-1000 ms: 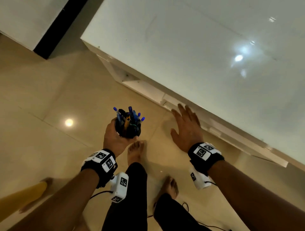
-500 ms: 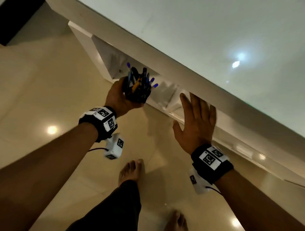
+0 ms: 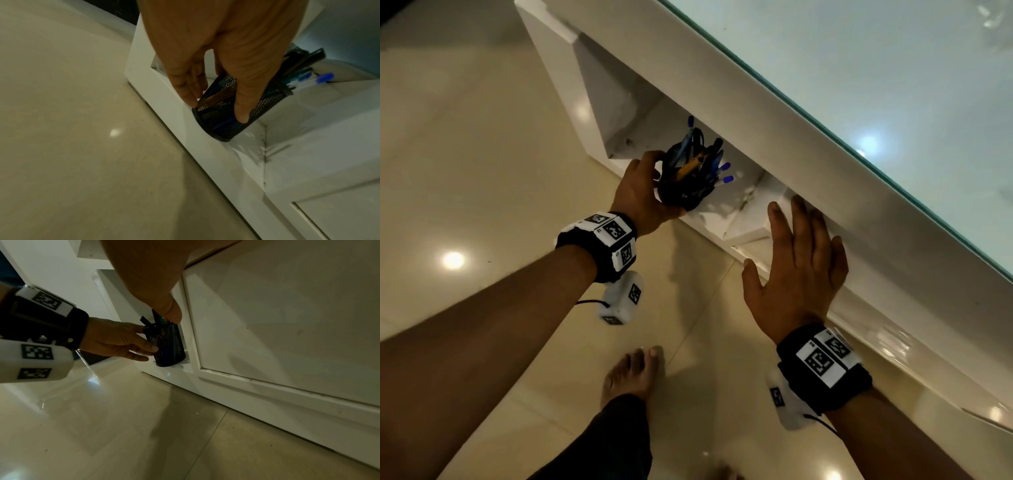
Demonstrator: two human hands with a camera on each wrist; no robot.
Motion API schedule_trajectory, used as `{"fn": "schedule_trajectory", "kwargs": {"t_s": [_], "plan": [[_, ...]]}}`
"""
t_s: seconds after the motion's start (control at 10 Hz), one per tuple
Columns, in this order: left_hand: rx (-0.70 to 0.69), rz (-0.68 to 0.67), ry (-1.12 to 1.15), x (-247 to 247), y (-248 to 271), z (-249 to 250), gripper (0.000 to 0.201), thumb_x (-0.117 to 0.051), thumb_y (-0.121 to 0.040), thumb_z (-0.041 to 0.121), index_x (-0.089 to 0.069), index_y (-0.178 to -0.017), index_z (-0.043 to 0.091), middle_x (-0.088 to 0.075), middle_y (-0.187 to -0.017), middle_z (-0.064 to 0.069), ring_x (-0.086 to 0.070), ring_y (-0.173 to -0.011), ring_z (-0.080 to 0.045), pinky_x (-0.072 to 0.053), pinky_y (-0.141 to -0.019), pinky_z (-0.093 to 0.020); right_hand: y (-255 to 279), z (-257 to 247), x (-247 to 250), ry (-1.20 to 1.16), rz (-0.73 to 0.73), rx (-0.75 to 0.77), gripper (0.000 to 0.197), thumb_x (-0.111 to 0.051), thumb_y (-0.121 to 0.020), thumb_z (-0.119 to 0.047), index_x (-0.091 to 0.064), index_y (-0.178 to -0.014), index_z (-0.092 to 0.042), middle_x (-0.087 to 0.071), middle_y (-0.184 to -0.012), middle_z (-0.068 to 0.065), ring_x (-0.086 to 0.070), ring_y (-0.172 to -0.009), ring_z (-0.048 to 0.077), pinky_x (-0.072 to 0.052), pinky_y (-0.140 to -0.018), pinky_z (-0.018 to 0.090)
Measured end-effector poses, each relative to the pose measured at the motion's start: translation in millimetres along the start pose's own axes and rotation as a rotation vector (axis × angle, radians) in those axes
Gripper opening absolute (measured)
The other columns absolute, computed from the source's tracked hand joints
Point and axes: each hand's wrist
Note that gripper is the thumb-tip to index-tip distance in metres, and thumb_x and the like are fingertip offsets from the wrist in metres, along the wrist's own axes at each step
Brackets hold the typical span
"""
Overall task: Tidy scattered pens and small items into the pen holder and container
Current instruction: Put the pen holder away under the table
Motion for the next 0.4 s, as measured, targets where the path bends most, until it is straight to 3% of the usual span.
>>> {"fn": "schedule_trajectory", "kwargs": {"t_s": [0.1,0.2,0.3,0.4], "plan": [[0.014,0.016,0.001,1,9,-3,0.071,-0.079,-0.076,0.024,-0.038,-0.133,0.015,-0.060,-0.098,-0.004,-0.059,-0.081,-0.020,-0.049,-0.073,-0.033,0,-1,0,0.006,-0.018,-0.011,0.083,-0.060,-0.078,-0.048,-0.024,-0.151,-0.029,-0.031,-0.155,0.004,-0.028,-0.141,0.030,-0.017,-0.112,0.048],[0.008,-0.076,0.062,-1,11,-2,0.070,-0.068,-0.086,0.011,-0.027,-0.142,0.018,-0.064,-0.099,-0.003,-0.063,-0.088,-0.019,-0.051,-0.078,-0.033,-1,0,-1,0.011,-0.020,-0.010,0.083,-0.058,-0.079,-0.048,-0.024,-0.152,-0.029,-0.029,-0.156,0.004,-0.026,-0.143,0.030,-0.016,-0.113,0.050],[0.020,-0.184,0.200,-6,8,3,0.085,-0.064,-0.086,0.000,-0.015,-0.150,0.026,-0.058,-0.118,-0.004,-0.059,-0.108,-0.018,-0.051,-0.089,-0.032,0,-1,-1,0.001,-0.024,-0.022,0.083,-0.058,-0.080,-0.048,-0.022,-0.152,-0.030,-0.027,-0.157,0.004,-0.025,-0.144,0.031,-0.016,-0.113,0.050],[0.040,-0.204,0.266,-12,3,9,0.079,-0.064,-0.086,0.000,-0.023,-0.148,0.025,-0.055,-0.116,0.001,-0.063,-0.101,-0.023,-0.054,-0.089,-0.036,-1,-3,-1,0.012,-0.027,-0.019,0.082,-0.055,-0.081,-0.049,-0.019,-0.153,-0.031,-0.021,-0.160,0.004,-0.021,-0.146,0.032,-0.015,-0.114,0.051]]}}
Point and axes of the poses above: each hand's wrist, its own y-axis away from the middle knuckle, its own x-axis out of the back of the hand, z = x × y
